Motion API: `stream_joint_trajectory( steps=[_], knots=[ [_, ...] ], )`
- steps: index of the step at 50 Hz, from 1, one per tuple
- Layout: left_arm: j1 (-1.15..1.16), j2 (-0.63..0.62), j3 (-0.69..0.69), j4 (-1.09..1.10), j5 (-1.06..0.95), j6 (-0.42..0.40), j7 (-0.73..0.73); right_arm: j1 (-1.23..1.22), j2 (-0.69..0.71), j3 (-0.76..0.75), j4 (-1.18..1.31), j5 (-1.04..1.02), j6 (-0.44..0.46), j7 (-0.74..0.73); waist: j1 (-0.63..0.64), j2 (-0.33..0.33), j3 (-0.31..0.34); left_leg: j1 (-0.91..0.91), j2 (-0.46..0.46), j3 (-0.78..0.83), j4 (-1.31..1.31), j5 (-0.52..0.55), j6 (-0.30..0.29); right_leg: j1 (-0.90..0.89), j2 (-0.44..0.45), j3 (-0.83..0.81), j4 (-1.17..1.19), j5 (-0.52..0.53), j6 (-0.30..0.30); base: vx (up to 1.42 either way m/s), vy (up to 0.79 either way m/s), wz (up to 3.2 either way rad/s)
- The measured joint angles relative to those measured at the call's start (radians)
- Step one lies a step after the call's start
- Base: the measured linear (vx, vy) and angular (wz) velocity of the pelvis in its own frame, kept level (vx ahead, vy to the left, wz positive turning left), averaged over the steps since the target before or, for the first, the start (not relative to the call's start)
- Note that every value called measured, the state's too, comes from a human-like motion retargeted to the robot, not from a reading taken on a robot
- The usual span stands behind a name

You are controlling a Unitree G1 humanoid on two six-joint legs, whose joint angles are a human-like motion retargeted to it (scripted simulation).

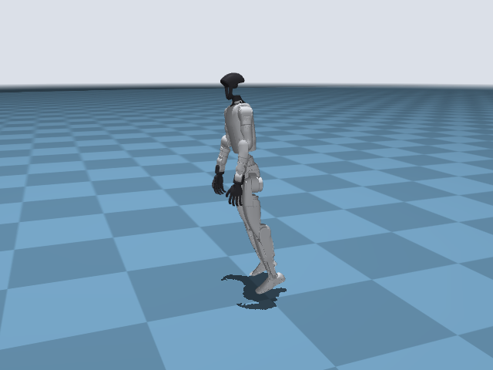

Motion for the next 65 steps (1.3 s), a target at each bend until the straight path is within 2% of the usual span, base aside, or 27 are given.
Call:
stream_joint_trajectory(
  steps=[5, 8, 10, 13, 15, 17, 20, 22, 25, 27, 32, 36, 41, 47, 51, 55, 58, 60, 63, 65],
  knots=[
    [0.035, 0.062, -0.035, -0.083, -0.050, 0.000, -0.050, -0.059, -0.032, -0.023, -0.047, 0.059, 0.026, 0.026, -0.014, -0.013, -0.054, 0.033, -0.059, -0.135, 0.014, 0.068, -0.012, 0.047, 0.007, 0.136, -0.060, 0.039, 0.039, 0.23, -0.03, -0.43],
    [0.042, 0.134, -0.032, -0.227, -0.067, 0.000, -0.082, -0.109, -0.079, -0.007, -0.118, 0.070, 0.042, 0.042, -0.006, -0.012, -0.052, 0.060, -0.063, -0.162, 0.000, 0.054, -0.005, 0.081, 0.005, 0.200, -0.083, 0.013, 0.033, 0.18, -0.02, -0.56],
    [0.010, 0.179, -0.019, -0.311, -0.089, 0.005, -0.082, -0.170, -0.107, 0.009, -0.162, 0.101, 0.042, 0.027, 0.005, -0.023, -0.041, 0.056, -0.063, -0.131, 0.049, -0.083, 0.030, 0.081, -0.003, 0.228, -0.042, -0.132, -0.013, 0.05, -0.02, -0.65],
    [-0.109, 0.188, 0.033, -0.302, -0.159, 0.029, -0.002, -0.310, -0.106, 0.011, -0.138, 0.213, 0.020, -0.101, 0.025, -0.039, 0.007, -0.030, -0.050, -0.087, 0.316, -0.506, 0.114, 0.000, -0.001, 0.252, 0.198, -0.577, -0.131, -0.09, -0.01, -0.54],
    [-0.176, 0.140, 0.100, -0.215, -0.226, 0.055, 0.098, -0.369, -0.079, -0.002, -0.070, 0.256, -0.002, -0.232, 0.018, -0.030, 0.053, -0.116, -0.032, -0.085, 0.556, -0.703, 0.186, -0.075, 0.006, 0.241, 0.424, -0.796, -0.205, -0.09, 0.01, 0.02],
    [-0.199, 0.070, 0.200, -0.122, -0.332, 0.084, 0.194, -0.364, -0.033, -0.020, 0.007, 0.249, 0.006, -0.336, -0.002, -0.015, 0.085, -0.186, -0.014, -0.082, 0.708, -0.728, 0.237, -0.130, 0.003, 0.199, 0.578, -0.833, -0.248, -0.03, 0.03, 0.52],
    [-0.178, -0.018, 0.340, -0.056, -0.516, 0.078, 0.276, -0.282, 0.041, -0.037, 0.080, 0.206, 0.050, -0.355, -0.027, -0.005, 0.094, -0.194, -0.003, -0.067, 0.671, -0.637, 0.229, -0.137, -0.015, 0.122, 0.577, -0.724, -0.225, 0.08, 0.02, 0.63],
    [-0.123, -0.044, 0.390, -0.081, -0.579, 0.049, 0.282, -0.191, 0.076, -0.049, 0.076, 0.148, 0.056, -0.324, -0.028, -0.008, 0.083, -0.138, -0.017, -0.080, 0.517, -0.566, 0.180, -0.087, -0.014, 0.104, 0.441, -0.634, -0.163, 0.15, 0.01, 0.48],
    [-0.031, -0.039, 0.414, -0.168, -0.569, 0.007, 0.248, -0.065, 0.094, -0.066, 0.034, 0.048, 0.024, -0.312, -0.019, -0.020, 0.071, -0.075, -0.048, -0.118, 0.314, -0.464, 0.112, -0.015, -0.014, 0.102, 0.225, -0.525, -0.048, 0.10, 0.01, 0.38],
    [0.033, 0.000, 0.401, -0.250, -0.497, 0.023, 0.205, 0.005, 0.095, -0.085, -0.007, 0.042, 0.013, -0.298, -0.010, -0.021, 0.068, -0.066, -0.056, -0.139, 0.232, -0.412, 0.131, -0.007, -0.011, 0.092, 0.153, -0.488, -0.103, 0.05, 0.04, 0.28],
    [0.111, 0.083, 0.315, -0.344, -0.451, 0.025, 0.144, 0.096, 0.089, -0.077, -0.051, 0.152, 0.011, -0.242, 0.031, -0.038, 0.072, -0.077, -0.072, -0.134, 0.102, -0.398, 0.178, -0.034, -0.014, 0.066, 0.055, -0.491, -0.109, 0.00, 0.00, 0.00],
    [0.123, 0.110, 0.277, -0.253, -0.381, 0.044, 0.098, 0.118, 0.091, -0.081, -0.024, 0.158, 0.021, -0.218, 0.030, -0.054, 0.071, -0.077, -0.082, -0.141, 0.055, -0.408, 0.170, -0.022, -0.018, 0.041, -0.005, -0.509, -0.110, 0.01, 0.02, 0.17],
    [0.109, 0.099, 0.363, -0.095, -0.275, 0.060, 0.102, 0.119, 0.096, -0.118, -0.025, 0.180, 0.005, -0.263, 0.009, -0.065, 0.095, -0.069, -0.083, -0.157, 0.035, -0.375, 0.137, 0.007, -0.014, 0.022, -0.045, -0.464, -0.100, 0.03, 0.01, 0.20],
    [0.094, 0.093, 0.402, -0.119, -0.343, 0.034, 0.179, 0.083, 0.085, -0.097, -0.131, 0.269, -0.018, -0.286, 0.004, -0.076, 0.164, -0.084, -0.073, -0.149, 0.053, -0.360, 0.147, -0.016, -0.007, 0.029, -0.020, -0.441, -0.101, 0.00, 0.00, 0.00],
    [0.084, 0.107, 0.363, -0.188, -0.339, 0.017, 0.161, 0.038, 0.070, -0.056, -0.185, 0.199, -0.024, -0.264, -0.001, -0.087, 0.201, -0.103, -0.061, -0.137, 0.074, -0.364, 0.146, -0.047, -0.001, 0.042, 0.013, -0.425, -0.089, 0.00, 0.00, 0.00],
    [0.055, 0.123, 0.326, -0.249, -0.322, 0.007, 0.143, -0.037, 0.065, -0.007, -0.217, 0.156, -0.022, -0.244, -0.023, -0.085, 0.261, -0.114, -0.033, -0.129, 0.078, -0.355, 0.147, -0.091, 0.022, 0.064, 0.064, -0.365, -0.091, -0.09, 0.01, -0.18],
    [0.018, 0.144, 0.270, -0.299, -0.319, 0.004, 0.169, -0.113, 0.067, 0.060, -0.256, 0.142, -0.010, -0.245, -0.046, -0.081, 0.338, -0.122, 0.004, -0.123, 0.075, -0.350, 0.144, -0.156, 0.050, 0.076, 0.154, -0.335, -0.106, -0.17, -0.02, -0.24],
    [-0.030, 0.166, 0.214, -0.332, -0.312, 0.009, 0.191, -0.175, 0.068, 0.117, -0.291, 0.115, 0.006, -0.253, -0.060, -0.095, 0.410, -0.130, 0.016, -0.119, 0.076, -0.356, 0.131, -0.205, 0.055, 0.075, 0.199, -0.368, -0.102, -0.20, -0.06, -0.06],
    [-0.114, 0.198, 0.102, -0.371, -0.285, 0.019, 0.200, -0.238, 0.059, 0.209, -0.342, 0.057, 0.030, -0.260, -0.080, -0.138, 0.528, -0.145, -0.017, -0.131, 0.074, -0.362, 0.106, -0.234, 0.025, 0.073, 0.114, -0.422, -0.050, -0.21, -0.09, 0.53],
    [-0.172, 0.208, 0.028, -0.386, -0.241, 0.032, 0.183, -0.259, 0.048, 0.261, -0.367, 0.013, 0.045, -0.261, -0.099, -0.162, 0.589, -0.180, -0.060, -0.160, 0.073, -0.350, 0.095, -0.256, -0.008, 0.078, 0.033, -0.414, -0.026, -0.21, -0.09, 1.14]
  ],
)
